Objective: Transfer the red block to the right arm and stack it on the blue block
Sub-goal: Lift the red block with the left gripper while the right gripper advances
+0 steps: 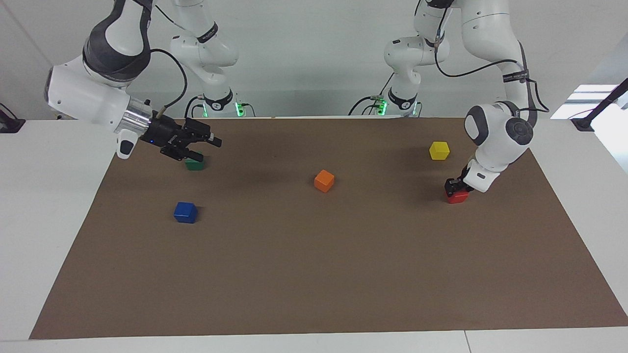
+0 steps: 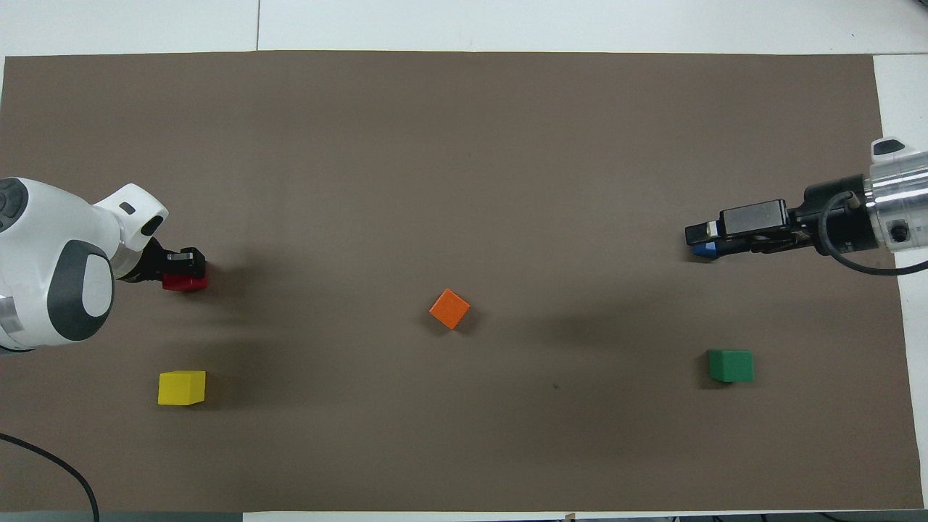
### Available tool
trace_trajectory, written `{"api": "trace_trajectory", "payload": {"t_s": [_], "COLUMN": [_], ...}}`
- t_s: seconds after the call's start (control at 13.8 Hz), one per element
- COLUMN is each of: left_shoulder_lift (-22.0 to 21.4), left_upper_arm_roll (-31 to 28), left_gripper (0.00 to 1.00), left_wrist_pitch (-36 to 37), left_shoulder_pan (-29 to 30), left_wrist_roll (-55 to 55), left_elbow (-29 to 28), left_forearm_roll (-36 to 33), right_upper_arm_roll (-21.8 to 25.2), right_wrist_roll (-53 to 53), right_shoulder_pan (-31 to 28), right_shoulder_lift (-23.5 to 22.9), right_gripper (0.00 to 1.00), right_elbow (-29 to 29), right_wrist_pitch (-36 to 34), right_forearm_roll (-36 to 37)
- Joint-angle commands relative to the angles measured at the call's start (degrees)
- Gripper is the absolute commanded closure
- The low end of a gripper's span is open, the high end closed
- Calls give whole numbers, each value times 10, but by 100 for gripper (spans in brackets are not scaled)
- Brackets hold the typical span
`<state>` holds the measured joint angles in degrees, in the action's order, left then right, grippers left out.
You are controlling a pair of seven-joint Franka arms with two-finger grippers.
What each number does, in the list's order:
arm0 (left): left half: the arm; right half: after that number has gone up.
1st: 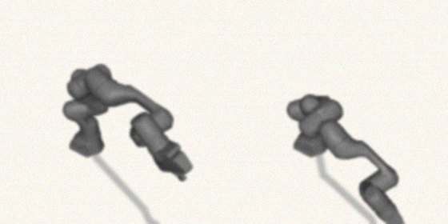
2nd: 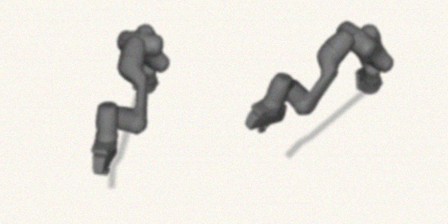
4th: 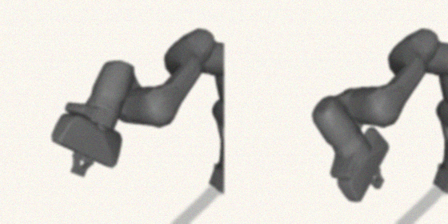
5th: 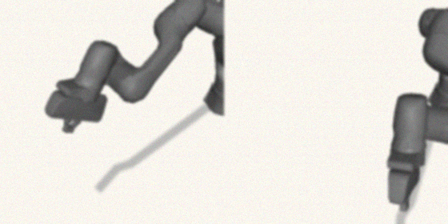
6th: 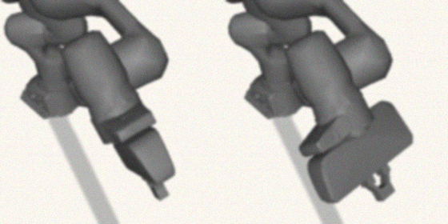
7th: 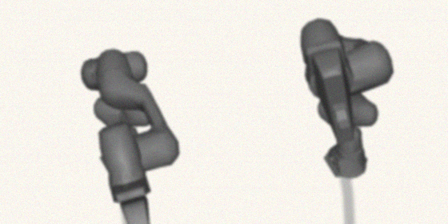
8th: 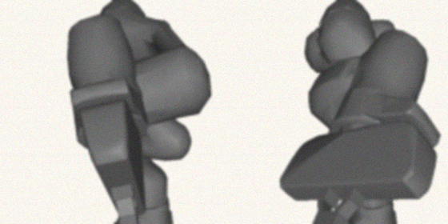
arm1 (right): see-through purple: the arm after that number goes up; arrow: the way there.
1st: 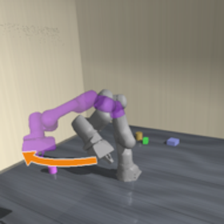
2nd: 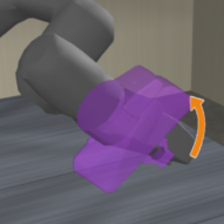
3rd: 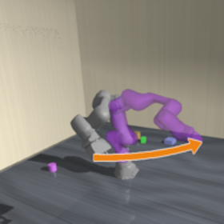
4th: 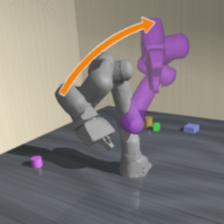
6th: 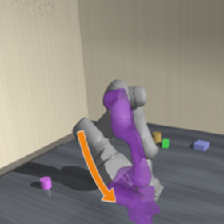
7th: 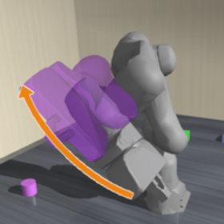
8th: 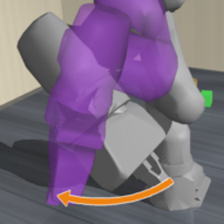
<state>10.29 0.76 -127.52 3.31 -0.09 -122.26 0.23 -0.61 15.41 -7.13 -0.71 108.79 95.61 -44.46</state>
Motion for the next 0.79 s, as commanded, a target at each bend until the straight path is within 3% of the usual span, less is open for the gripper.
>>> {"api": "trace_trajectory", "payload": {"t_s": [0.0, 0.14, 0.29, 0.43, 0.72], "left_shoulder_lift": [4, -4, -3, -5, -32], "left_upper_arm_roll": [-1, 4, 4, 5, 7], "left_gripper": [100, 100, 100, 100, 100], "left_wrist_pitch": [-3, 34, 144, 232, 297], "left_shoulder_pan": [-6, -11, -16, -17, -17], "left_wrist_roll": [-9, -25, -42, -114, -270], "left_elbow": [4, 27, 122, 171, 178], "left_forearm_roll": [6, 25, 122, 157, 259], "right_upper_arm_roll": [-4, -4, -4, -4, -4], "right_wrist_roll": [22, 68, 104, 169, 206], "right_shoulder_pan": [-21, -37, -48, -57, -59], "right_shoulder_lift": [7, 6, 0, -17, -46], "right_gripper": [0, 0, 0, 0, 0], "right_elbow": [28, 46, 48, 69, 87], "right_wrist_pitch": [-12, -45, -75, -88, -125], "right_forearm_roll": [-58, -118, -165, -225, -308]}}
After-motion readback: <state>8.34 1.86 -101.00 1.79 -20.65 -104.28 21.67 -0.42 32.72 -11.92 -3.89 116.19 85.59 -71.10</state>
